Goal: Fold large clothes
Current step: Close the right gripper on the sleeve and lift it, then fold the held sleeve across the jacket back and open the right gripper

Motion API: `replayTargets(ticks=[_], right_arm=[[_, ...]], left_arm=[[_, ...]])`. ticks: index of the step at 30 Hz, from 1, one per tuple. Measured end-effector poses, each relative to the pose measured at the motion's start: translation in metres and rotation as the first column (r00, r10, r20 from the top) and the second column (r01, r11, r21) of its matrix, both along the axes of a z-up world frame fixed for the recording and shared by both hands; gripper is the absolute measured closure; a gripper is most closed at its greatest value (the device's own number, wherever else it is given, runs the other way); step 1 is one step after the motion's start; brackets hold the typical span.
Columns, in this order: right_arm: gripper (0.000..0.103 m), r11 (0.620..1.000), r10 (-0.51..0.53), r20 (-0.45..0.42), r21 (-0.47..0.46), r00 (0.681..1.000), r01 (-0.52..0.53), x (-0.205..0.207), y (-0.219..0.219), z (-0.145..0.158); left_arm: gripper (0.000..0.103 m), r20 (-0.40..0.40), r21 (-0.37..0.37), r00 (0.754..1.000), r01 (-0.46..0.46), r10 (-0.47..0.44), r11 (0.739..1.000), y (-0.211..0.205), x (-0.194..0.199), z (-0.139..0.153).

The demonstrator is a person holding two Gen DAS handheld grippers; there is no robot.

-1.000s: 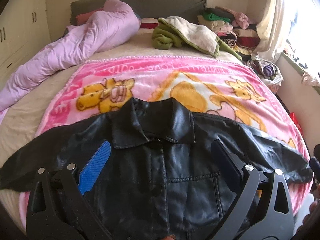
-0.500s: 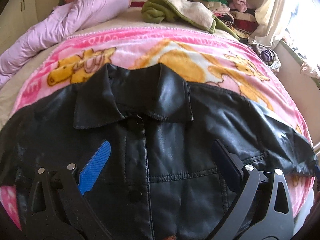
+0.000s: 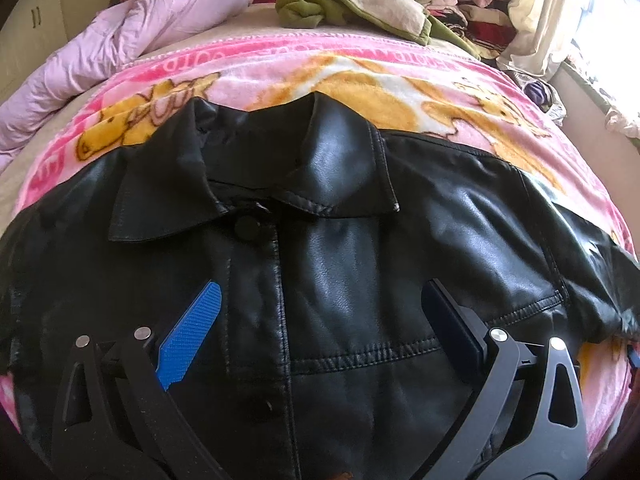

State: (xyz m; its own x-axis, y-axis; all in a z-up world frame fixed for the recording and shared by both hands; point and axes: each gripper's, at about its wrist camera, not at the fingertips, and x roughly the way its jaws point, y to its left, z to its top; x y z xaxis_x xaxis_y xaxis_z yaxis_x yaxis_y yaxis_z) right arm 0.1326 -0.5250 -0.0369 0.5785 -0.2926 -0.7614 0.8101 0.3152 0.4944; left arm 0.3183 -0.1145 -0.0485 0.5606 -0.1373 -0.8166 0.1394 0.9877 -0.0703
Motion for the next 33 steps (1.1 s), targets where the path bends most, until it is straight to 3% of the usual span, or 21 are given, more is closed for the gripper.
replayTargets(ticks=[3,7,8,9,10,12,16,20,26,33], right_arm=[[0.004,0.999,-0.023,0.029,0.032,0.999,0.022,0.005,-0.018,-0.007],[0.008,0.990,-0.101,0.164,0.109,0.981,0.084,0.003,-0.045,-0.013],[0.016,0.990,-0.109,0.183,0.113,0.977,0.089,0.003,-0.048,-0.012],[0.047,0.991,-0.108,0.202,0.099,0.973,0.090,0.003,-0.051,-0.009],[0.067,0.993,-0.103,0.205,0.074,0.973,0.090,0.005,-0.053,-0.004],[0.080,0.996,-0.083,0.234,0.047,0.969,0.073,0.006,-0.054,0.005],[0.084,0.999,0.017,0.265,-0.050,0.964,-0.004,0.018,-0.045,0.038],[0.088,0.979,0.178,0.320,-0.154,0.931,-0.134,0.035,-0.022,0.076],[0.089,0.902,0.401,0.322,-0.302,0.858,-0.309,0.069,0.030,0.129],[0.089,0.781,0.595,0.310,-0.442,0.742,-0.441,0.105,0.106,0.173]], left_arm=[[0.009,-0.017,-0.011,1.000,0.012,-0.012,1.000,0.000,0.003,-0.004],[0.009,-0.014,-0.011,1.000,0.015,-0.016,1.000,0.006,0.002,-0.002],[0.009,-0.010,-0.009,1.000,0.012,-0.012,1.000,0.008,0.002,0.001],[0.009,-0.006,-0.011,1.000,0.006,-0.006,1.000,0.011,0.001,0.004],[0.009,-0.004,-0.023,1.000,0.000,0.000,1.000,0.016,0.001,0.008],[0.009,-0.006,-0.048,1.000,-0.013,0.013,0.999,0.025,0.000,0.015],[0.009,-0.003,-0.096,0.999,-0.034,0.034,0.995,0.043,-0.001,0.026],[0.009,0.015,-0.132,0.998,-0.063,0.065,0.989,0.061,-0.004,0.040],[0.009,0.034,-0.222,0.995,-0.080,0.090,0.972,0.087,-0.009,0.056],[0.009,0.044,-0.359,0.993,-0.084,0.107,0.929,0.123,-0.018,0.068]])
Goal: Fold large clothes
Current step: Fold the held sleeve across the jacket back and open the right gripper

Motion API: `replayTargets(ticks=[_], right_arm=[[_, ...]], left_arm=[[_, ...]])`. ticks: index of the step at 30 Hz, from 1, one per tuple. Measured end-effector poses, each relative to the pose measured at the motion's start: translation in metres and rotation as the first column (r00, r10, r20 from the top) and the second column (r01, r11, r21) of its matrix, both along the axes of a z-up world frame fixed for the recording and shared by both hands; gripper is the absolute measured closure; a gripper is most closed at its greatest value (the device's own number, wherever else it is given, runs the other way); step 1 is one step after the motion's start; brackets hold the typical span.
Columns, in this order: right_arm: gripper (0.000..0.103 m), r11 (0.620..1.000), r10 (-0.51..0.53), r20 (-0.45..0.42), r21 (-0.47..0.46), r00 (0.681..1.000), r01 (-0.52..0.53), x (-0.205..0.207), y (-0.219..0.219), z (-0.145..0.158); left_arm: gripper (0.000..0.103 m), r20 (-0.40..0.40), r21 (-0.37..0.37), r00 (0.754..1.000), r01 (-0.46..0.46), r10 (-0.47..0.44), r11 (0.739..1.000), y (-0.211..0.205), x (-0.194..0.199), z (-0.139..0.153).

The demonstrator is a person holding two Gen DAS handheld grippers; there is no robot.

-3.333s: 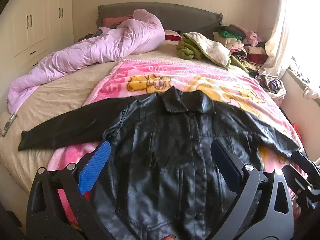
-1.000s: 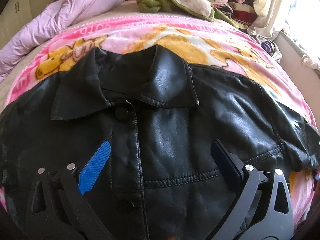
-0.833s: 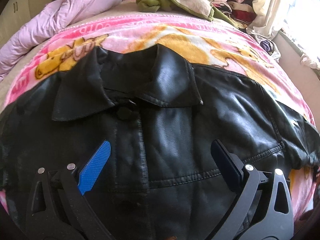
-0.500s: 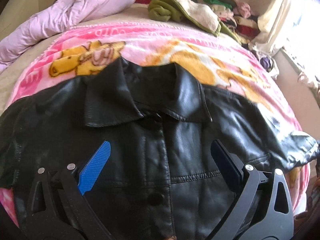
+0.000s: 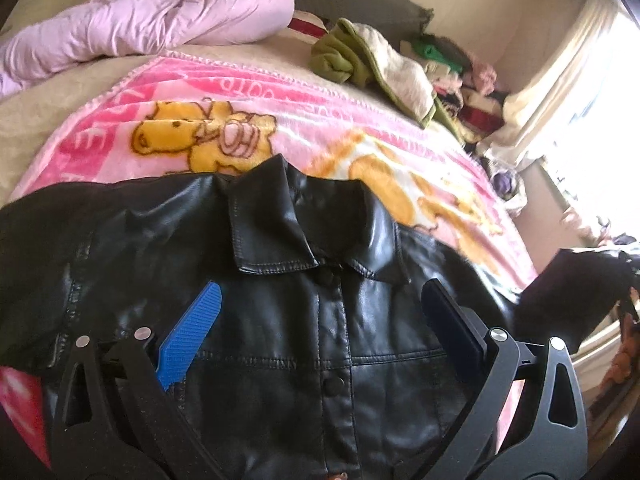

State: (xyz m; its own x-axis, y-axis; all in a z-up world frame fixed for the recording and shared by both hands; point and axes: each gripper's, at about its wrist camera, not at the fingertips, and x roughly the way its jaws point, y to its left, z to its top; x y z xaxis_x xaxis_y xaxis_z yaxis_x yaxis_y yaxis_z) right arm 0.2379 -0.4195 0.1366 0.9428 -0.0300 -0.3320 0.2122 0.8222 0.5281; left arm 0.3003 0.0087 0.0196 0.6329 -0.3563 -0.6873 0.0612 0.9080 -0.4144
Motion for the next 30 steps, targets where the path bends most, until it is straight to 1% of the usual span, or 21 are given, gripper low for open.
replayTargets(ticks=[2,5,8,9,10,11,14,16,19,22,24,25,27,30], right_arm=[[0.089,0.999,0.043,0.012,-0.023,0.999,-0.043,0.005,0.018,0.008],[0.089,0.987,0.141,0.042,-0.084,0.989,-0.137,0.011,0.055,0.022],[0.089,0.960,0.255,0.057,-0.135,0.965,-0.245,0.018,0.094,0.029],[0.089,0.942,0.309,0.062,-0.157,0.949,-0.297,0.020,0.111,0.029],[0.089,0.930,0.341,0.064,-0.169,0.938,-0.327,0.022,0.121,0.028],[0.089,0.904,0.401,0.063,-0.190,0.914,-0.383,0.024,0.138,0.027],[0.089,0.842,0.513,0.048,-0.220,0.857,-0.492,0.021,0.169,0.020],[0.089,0.796,0.578,0.020,-0.234,0.816,-0.558,0.026,0.197,0.011],[0.089,0.740,0.639,-0.041,-0.238,0.768,-0.629,0.033,0.228,-0.010],[0.089,0.701,0.671,-0.111,-0.228,0.734,-0.675,0.042,0.250,-0.036],[0.089,0.686,0.675,-0.156,-0.229,0.721,-0.691,0.052,0.255,-0.054],[0.089,0.673,0.679,-0.184,-0.231,0.710,-0.703,0.055,0.261,-0.063],[0.089,0.658,0.684,-0.218,-0.227,0.696,-0.718,0.060,0.272,-0.078],[0.089,0.634,0.687,-0.269,-0.231,0.675,-0.738,0.059,0.297,-0.100]], left_arm=[[0.009,0.000,-0.071,1.000,-0.008,0.008,0.997,0.014,-0.002,0.001],[0.009,0.007,-0.149,1.000,-0.016,0.018,0.989,0.030,-0.004,0.003],[0.009,0.007,-0.228,1.000,-0.020,0.022,0.973,0.042,-0.008,0.002],[0.009,0.004,-0.259,1.000,-0.016,0.017,0.966,0.045,-0.008,0.000],[0.009,0.000,-0.297,1.000,-0.012,0.013,0.955,0.051,-0.010,-0.001],[0.009,-0.001,-0.316,1.000,-0.012,0.013,0.949,0.054,-0.011,-0.002],[0.009,0.016,-0.332,0.999,-0.029,0.036,0.943,0.066,-0.015,0.001],[0.009,0.032,-0.357,0.998,-0.031,0.045,0.934,0.076,-0.019,0.003],[0.009,0.046,-0.399,0.997,-0.042,0.066,0.916,0.094,-0.026,0.001],[0.009,0.041,-0.418,0.993,-0.082,0.109,0.905,0.112,-0.030,-0.003],[0.009,0.036,-0.442,0.989,-0.113,0.143,0.890,0.122,-0.031,-0.008],[0.009,0.032,-0.469,0.987,-0.127,0.161,0.874,0.129,-0.032,-0.010],[0.009,0.028,-0.513,0.983,-0.141,0.181,0.847,0.137,-0.033,-0.014],[0.009,0.013,-0.585,0.983,-0.143,0.185,0.799,0.144,-0.033,-0.021]])
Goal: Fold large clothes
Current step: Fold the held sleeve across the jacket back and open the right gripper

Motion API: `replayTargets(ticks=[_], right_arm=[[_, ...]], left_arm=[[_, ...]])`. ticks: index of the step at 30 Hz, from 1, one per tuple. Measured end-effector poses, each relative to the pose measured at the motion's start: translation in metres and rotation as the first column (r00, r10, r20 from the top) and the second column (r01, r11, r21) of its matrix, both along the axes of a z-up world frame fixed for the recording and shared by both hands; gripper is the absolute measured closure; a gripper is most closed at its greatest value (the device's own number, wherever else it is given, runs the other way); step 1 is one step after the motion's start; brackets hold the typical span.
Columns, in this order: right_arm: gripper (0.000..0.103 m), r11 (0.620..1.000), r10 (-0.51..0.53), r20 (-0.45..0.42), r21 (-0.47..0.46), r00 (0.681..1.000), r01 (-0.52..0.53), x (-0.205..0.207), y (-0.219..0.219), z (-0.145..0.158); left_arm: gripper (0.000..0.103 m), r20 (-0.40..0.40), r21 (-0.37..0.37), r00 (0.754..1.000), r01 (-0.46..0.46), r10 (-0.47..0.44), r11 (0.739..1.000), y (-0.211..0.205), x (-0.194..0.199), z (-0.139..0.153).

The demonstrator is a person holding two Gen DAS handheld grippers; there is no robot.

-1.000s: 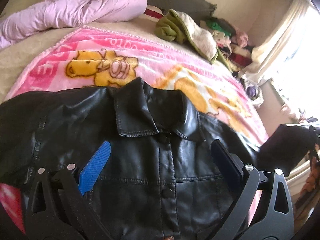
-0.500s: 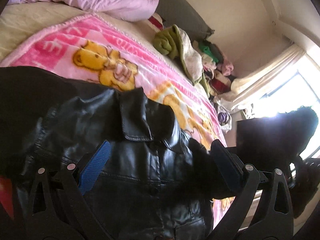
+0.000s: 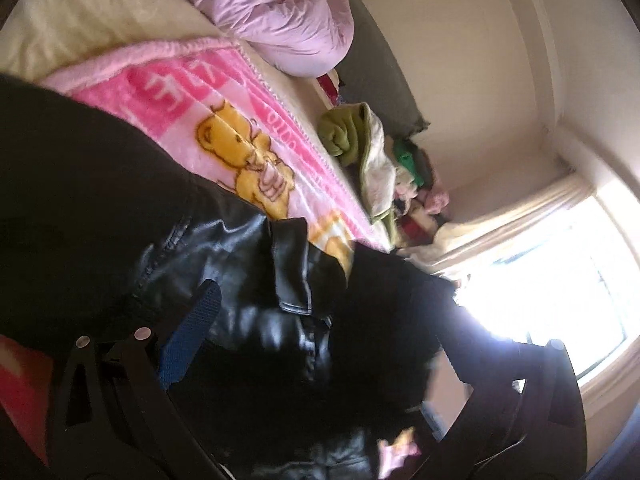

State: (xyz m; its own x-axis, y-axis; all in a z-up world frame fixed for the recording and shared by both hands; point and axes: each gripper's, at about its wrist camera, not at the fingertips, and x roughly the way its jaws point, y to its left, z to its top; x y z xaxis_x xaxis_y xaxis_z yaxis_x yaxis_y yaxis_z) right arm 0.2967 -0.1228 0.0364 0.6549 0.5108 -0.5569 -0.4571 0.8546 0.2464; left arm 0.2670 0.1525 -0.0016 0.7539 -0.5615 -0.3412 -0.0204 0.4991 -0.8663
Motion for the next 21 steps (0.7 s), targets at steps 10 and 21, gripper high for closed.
replayTargets(ticks=[10,21], right_arm=[[0.027,0.988,0.039,-0.156,-0.143,0.987,-0.062,-0.001,0.043,-0.052],[0.008,0.999,-0.007,-0.220,0.029,0.975,0.014,-0.051,-0.034,-0.027]], left_arm=[[0.009,-0.154,0.021,0.986,0.070,-0.066,0.997,-0.010,0.014,-0.032],[0.009,-0.261,0.306,0.961,0.167,-0.086,0.937,-0.044,0.007,-0.048]])
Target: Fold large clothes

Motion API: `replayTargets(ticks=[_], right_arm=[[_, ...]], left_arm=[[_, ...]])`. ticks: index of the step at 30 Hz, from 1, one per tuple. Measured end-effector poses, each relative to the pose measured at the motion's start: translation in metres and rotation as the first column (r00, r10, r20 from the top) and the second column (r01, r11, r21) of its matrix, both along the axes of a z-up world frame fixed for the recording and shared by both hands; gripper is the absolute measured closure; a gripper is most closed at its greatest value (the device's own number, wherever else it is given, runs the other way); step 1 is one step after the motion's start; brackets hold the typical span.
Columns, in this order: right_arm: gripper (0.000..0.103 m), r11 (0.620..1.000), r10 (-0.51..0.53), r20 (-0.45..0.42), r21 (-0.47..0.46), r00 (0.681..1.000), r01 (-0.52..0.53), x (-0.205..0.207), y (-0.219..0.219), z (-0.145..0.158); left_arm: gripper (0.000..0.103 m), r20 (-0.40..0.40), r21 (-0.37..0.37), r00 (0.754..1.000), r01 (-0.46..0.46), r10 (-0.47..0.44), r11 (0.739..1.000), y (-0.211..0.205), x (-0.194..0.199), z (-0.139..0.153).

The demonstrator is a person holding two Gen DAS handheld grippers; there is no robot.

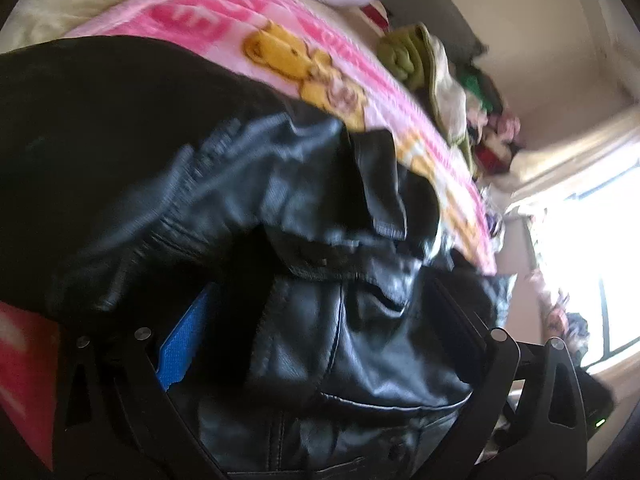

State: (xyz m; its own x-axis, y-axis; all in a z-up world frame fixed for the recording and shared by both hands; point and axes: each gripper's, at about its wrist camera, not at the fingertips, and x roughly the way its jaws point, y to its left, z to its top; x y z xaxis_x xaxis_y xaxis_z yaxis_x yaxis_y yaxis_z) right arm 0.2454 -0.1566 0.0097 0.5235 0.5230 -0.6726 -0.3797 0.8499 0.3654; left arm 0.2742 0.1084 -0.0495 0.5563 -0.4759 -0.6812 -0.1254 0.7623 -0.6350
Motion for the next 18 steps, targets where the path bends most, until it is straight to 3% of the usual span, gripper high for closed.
replayTargets(ticks=[3,5,7,8,9,11,15,18], right_arm=[[0.008,0.993,-0.110,0.012,0.031,0.994,0.110,-0.013,-0.036,0.010],[0.008,0.985,-0.169,0.012,0.049,0.986,0.168,-0.020,-0.054,0.013],[0.008,0.967,-0.244,0.010,0.073,0.970,0.243,-0.025,-0.077,0.015],[0.008,0.962,-0.263,0.012,0.083,0.965,0.261,-0.028,-0.084,0.017],[0.008,0.953,-0.292,0.020,0.093,0.956,0.289,-0.033,-0.093,0.019],[0.008,0.939,-0.336,0.034,0.088,0.941,0.332,-0.040,-0.106,0.023],[0.008,0.903,-0.420,0.043,0.115,0.906,0.413,-0.060,-0.133,0.024],[0.008,0.885,-0.455,0.035,0.127,0.890,0.447,-0.068,-0.148,0.022]], left_arm=[[0.014,0.018,0.055,1.000,0.018,-0.019,0.998,-0.014,-0.003,-0.002],[0.037,0.050,0.103,0.998,0.033,-0.038,0.994,-0.025,-0.006,0.005],[0.045,0.079,0.186,0.996,0.025,-0.041,0.982,-0.032,-0.011,0.013],[0.057,0.093,0.205,0.995,0.021,-0.041,0.979,-0.034,-0.012,0.016],[0.076,0.108,0.205,0.994,0.014,-0.036,0.979,-0.033,-0.014,0.019],[0.096,0.147,0.161,0.989,-0.003,-0.021,0.987,-0.028,-0.016,0.025],[0.103,0.244,0.111,0.969,0.014,-0.040,0.994,-0.027,-0.025,0.045],[0.103,0.347,0.103,0.935,0.033,-0.067,0.994,-0.036,-0.039,0.070]])
